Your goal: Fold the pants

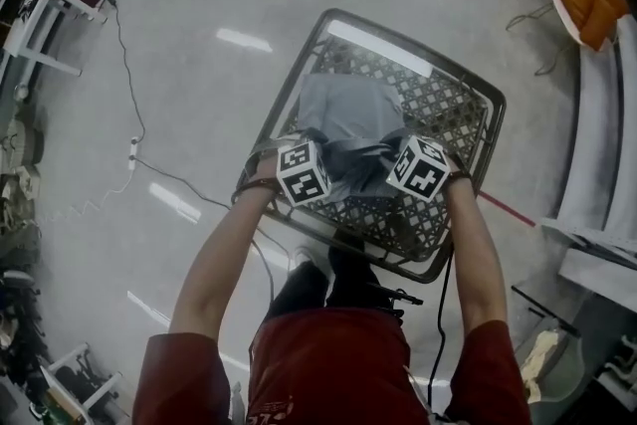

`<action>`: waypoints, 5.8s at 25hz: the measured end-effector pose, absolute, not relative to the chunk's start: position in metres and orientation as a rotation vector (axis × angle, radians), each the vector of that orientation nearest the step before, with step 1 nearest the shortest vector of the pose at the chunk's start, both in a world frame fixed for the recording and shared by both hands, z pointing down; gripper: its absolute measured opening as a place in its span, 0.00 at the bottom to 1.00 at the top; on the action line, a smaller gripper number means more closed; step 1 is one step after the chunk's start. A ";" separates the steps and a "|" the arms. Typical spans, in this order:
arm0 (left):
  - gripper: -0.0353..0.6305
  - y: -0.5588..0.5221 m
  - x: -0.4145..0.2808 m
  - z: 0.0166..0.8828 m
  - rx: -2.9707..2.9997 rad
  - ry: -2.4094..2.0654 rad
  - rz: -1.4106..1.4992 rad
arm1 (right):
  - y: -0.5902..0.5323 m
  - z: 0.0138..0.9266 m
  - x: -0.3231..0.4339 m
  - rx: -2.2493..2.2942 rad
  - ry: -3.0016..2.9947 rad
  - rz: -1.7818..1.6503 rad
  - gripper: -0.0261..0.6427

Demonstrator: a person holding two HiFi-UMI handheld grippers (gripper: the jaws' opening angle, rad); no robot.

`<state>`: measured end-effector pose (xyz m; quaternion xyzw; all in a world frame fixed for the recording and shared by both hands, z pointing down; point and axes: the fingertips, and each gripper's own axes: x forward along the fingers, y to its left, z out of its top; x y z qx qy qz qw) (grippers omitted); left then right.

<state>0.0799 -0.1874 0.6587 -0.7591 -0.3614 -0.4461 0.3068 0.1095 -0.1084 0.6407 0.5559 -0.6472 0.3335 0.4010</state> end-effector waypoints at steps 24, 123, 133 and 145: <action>0.33 -0.247 0.208 0.735 -2.082 -0.754 -1.173 | -0.158 0.720 0.240 1.561 -1.569 0.925 0.23; 0.06 -0.274 0.060 0.458 -3.115 0.073 -0.182 | -0.167 0.487 0.124 2.618 -1.195 0.421 0.16; 0.06 -0.217 -0.043 0.389 -3.070 -0.144 -0.003 | -0.089 0.387 0.010 2.818 -1.000 0.187 0.16; 0.06 -0.153 -0.077 0.384 -3.094 -0.257 -0.019 | -0.011 0.369 -0.042 2.831 -0.871 0.144 0.16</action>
